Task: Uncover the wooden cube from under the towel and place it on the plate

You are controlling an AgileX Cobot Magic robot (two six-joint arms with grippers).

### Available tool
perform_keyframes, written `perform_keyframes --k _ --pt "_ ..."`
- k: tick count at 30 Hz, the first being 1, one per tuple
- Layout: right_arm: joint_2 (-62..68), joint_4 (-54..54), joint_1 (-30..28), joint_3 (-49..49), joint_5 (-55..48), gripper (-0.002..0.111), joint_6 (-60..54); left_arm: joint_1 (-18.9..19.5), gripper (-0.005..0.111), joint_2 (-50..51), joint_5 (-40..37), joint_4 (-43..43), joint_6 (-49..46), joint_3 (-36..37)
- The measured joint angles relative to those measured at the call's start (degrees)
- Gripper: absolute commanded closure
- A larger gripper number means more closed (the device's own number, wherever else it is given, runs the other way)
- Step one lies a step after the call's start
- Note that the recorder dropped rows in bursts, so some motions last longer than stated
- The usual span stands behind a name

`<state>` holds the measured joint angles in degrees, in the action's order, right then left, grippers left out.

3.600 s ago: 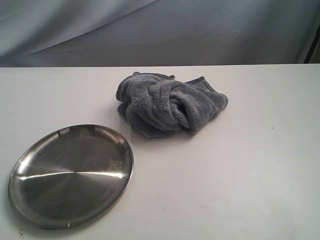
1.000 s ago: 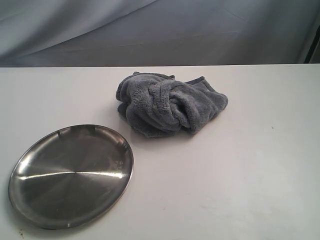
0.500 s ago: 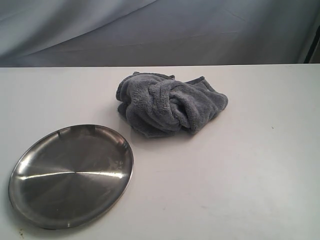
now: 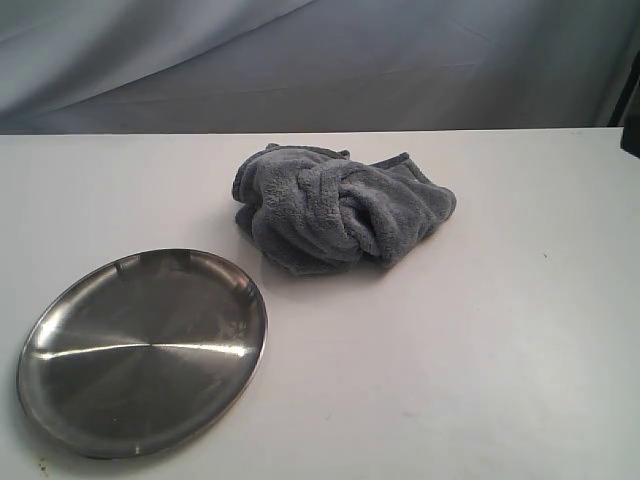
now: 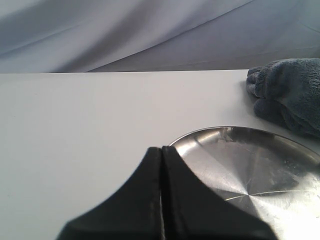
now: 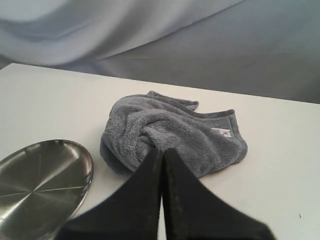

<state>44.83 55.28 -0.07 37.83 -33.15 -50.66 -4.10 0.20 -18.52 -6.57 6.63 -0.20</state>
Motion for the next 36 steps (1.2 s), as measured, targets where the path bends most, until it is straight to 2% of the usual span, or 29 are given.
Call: perform_keyframes --k 7,13,15,22,30,36 --pt "8.82 1.16 0.18 1.84 0.37 0.108 -1.27 0.00 0.107 0.00 0.00 0.00 0.00 0.00" --pt "14.62 0.28 4.34 3.06 1.01 0.108 -1.55 0.00 0.107 0.00 0.00 0.00 0.00 0.00" --pt "16.45 -3.76 6.88 4.72 1.99 0.108 0.98 0.00 0.107 0.00 0.00 0.00 0.00 0.00" --pt "25.71 -31.31 19.20 12.49 6.92 0.108 23.22 0.00 0.107 0.00 0.00 0.00 0.00 0.00" --pt "39.27 -37.54 26.21 21.82 10.27 0.108 29.73 0.00 0.107 0.00 0.00 0.00 0.00 0.00" --pt "49.50 -39.22 27.39 30.59 7.46 0.108 33.57 0.00 0.107 0.00 0.00 0.00 0.00 0.00"
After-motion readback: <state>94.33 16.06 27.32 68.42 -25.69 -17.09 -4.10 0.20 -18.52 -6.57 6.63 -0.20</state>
